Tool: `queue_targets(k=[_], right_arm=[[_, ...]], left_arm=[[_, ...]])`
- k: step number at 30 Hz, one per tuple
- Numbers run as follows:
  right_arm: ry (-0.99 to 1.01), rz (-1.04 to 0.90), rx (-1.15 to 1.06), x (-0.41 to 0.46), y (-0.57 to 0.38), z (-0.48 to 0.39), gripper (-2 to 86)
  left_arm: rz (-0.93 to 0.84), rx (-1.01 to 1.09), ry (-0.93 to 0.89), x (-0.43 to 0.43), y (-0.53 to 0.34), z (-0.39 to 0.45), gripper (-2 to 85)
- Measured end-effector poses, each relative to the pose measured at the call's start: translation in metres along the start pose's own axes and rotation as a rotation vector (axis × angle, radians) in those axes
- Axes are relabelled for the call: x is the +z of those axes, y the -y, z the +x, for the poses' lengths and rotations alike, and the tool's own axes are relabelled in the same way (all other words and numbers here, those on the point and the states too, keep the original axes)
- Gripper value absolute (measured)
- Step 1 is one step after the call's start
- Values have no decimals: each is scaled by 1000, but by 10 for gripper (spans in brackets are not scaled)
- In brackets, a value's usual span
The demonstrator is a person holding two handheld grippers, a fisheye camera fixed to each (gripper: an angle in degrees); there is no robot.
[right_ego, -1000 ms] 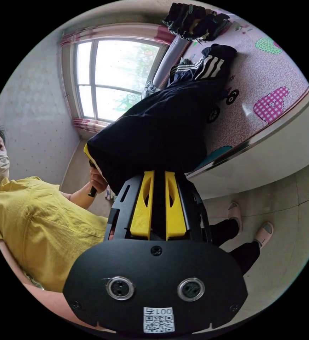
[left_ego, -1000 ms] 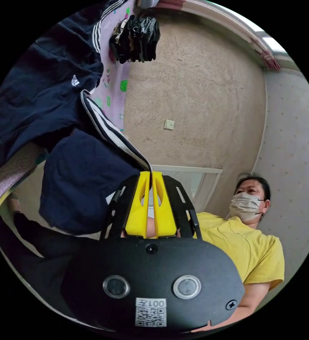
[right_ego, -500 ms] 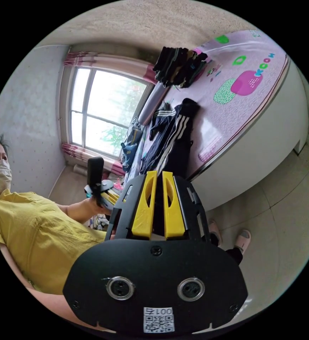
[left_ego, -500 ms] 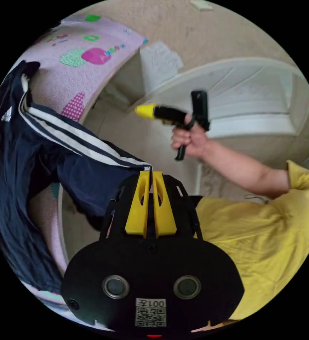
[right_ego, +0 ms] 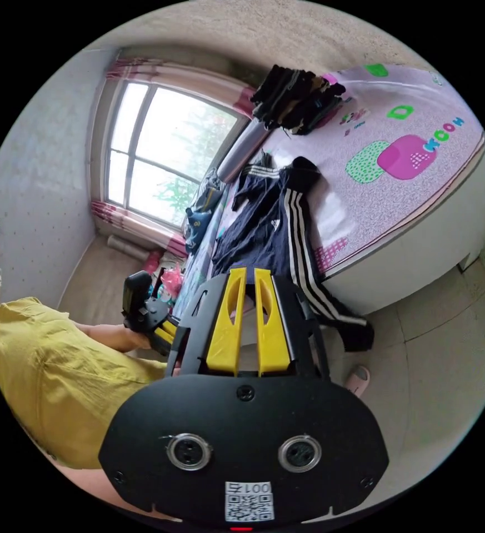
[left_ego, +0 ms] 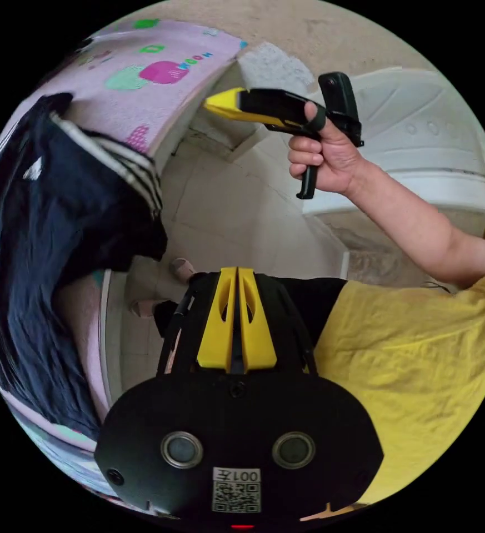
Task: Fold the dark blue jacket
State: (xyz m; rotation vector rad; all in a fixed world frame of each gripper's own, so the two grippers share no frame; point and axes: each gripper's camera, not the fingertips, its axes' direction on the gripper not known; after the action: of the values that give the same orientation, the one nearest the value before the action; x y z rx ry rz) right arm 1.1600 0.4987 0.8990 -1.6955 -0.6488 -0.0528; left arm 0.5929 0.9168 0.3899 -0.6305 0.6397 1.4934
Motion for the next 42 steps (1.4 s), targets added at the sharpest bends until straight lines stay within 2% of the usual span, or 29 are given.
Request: queue_targets(k=[4, 9, 12, 18, 24, 28, 34, 42], right_arm=[[5, -117, 6, 31, 13, 1, 7], [-5, -238, -26, 72, 29, -10, 14], [-18, -308, -76, 101, 45, -25, 24], [38, -421, -49, 156, 77, -50, 57], [88, -343, 197, 172, 87, -49, 60], [124, -215, 402, 171, 84, -44, 62], [93, -121, 623, 169, 61, -56, 62], [157, 8, 726, 163, 51, -77, 59]], left_arm=[[129, -255, -9, -36, -74, -47, -12], [345, -821, -35, -88, -238, -121, -12], [509, -1070, -84, -116, -324, -143, -12], [804, -1396, -263, -141, -455, -174, 1], [908, -1453, -407, -161, -507, -203, 36], [920, -1446, -487, -173, -517, -218, 41], [879, -1468, -562, -196, -537, -225, 41], [876, -1439, -644, -228, -564, -228, 50]])
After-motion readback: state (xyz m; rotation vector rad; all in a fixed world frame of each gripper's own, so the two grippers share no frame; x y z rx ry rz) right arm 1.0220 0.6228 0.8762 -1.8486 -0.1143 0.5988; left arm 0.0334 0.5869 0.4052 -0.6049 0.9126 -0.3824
